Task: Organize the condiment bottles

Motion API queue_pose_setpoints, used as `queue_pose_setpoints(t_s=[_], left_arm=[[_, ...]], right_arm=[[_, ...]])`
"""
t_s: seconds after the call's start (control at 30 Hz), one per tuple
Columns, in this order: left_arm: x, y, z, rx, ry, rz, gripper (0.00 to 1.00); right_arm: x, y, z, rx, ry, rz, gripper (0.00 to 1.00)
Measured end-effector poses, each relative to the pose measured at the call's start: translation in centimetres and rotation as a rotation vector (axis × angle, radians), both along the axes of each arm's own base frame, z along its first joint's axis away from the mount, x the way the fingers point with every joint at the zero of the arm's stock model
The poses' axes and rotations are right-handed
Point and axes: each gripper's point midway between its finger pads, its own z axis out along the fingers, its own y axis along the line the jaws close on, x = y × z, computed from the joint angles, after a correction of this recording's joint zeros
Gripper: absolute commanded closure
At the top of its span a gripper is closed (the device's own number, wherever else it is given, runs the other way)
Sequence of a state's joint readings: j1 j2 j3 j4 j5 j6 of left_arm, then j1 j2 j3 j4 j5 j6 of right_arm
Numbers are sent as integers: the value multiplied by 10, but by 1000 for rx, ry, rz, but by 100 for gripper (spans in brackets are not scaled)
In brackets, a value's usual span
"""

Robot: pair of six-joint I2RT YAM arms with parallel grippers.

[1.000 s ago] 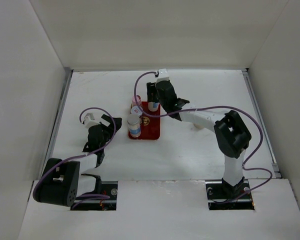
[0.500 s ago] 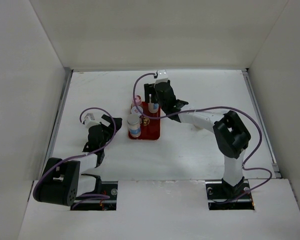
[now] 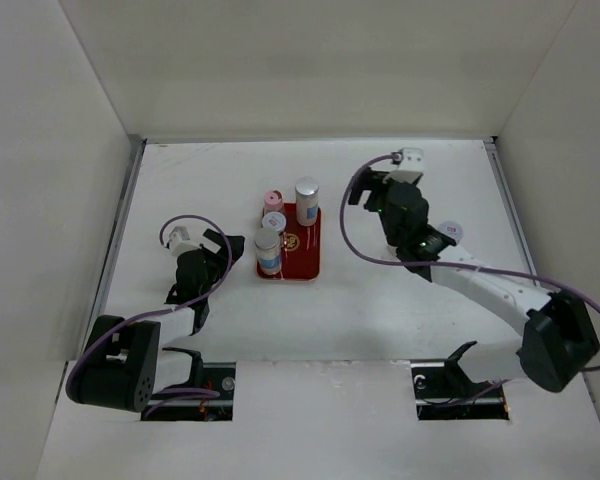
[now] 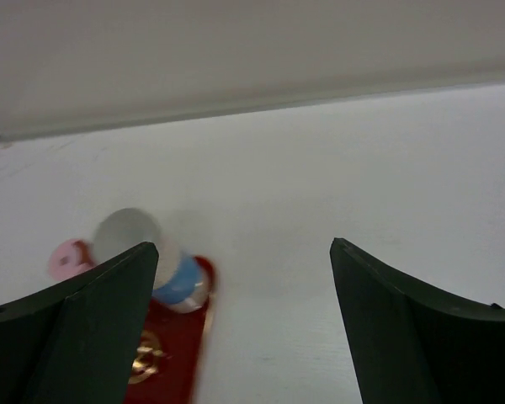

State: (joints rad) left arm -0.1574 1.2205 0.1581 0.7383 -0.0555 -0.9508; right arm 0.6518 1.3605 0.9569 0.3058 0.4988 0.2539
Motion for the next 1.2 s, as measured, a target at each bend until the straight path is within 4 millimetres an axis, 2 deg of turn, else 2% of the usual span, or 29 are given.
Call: queue_pose_setpoints(t_s=[0.07, 0.2, 0.27, 0.33, 0.43, 0.57, 0.67, 0.77, 0.83, 0.9, 1.0, 1.03, 1.13, 1.2], left_arm=[[0, 0, 0, 0, 1, 0, 0], [0, -3, -3, 0, 8, -8, 0], [0, -5, -4, 1, 10, -15, 0], [-1, -6, -6, 1, 14, -19, 0], [-1, -7, -6, 0, 14, -24, 0], [-1, -7, -6, 0, 13, -24, 0], [-1, -8, -6, 0, 12, -26, 0], [-1, -9, -5, -1, 11, -28, 0], [-1, -9, -5, -1, 10, -29, 0], [-1, -10, -5, -1, 9, -31, 0], [-1, -10, -5, -2, 8, -33, 0], [-1, -10, -5, -2, 8, -32, 0], [-1, -10, -5, -2, 8, -33, 0], [-1, -11, -5, -2, 8, -34, 0]], right_arm=[[-3, -52, -14, -4, 11, -145, 6], [-16, -149, -56, -46, 86, -436, 2], [-22, -181, -72, -50, 127, -534, 3], [-25, -197, -82, -41, 163, -583, 5], [-24, -194, -90, -8, 190, -564, 8], [-21, -166, -100, 3, 216, -474, 11], [-21, -144, -115, -19, 254, -406, 12], [-22, -130, -131, -45, 294, -363, 15], [-22, -128, -141, -58, 319, -356, 21], [-22, -128, -150, -72, 342, -354, 31], [-23, -128, -160, -91, 372, -355, 52], [-22, -128, -161, -95, 373, -358, 55], [-24, -120, -159, -95, 368, -339, 57], [-27, -101, -157, -103, 359, -288, 57]])
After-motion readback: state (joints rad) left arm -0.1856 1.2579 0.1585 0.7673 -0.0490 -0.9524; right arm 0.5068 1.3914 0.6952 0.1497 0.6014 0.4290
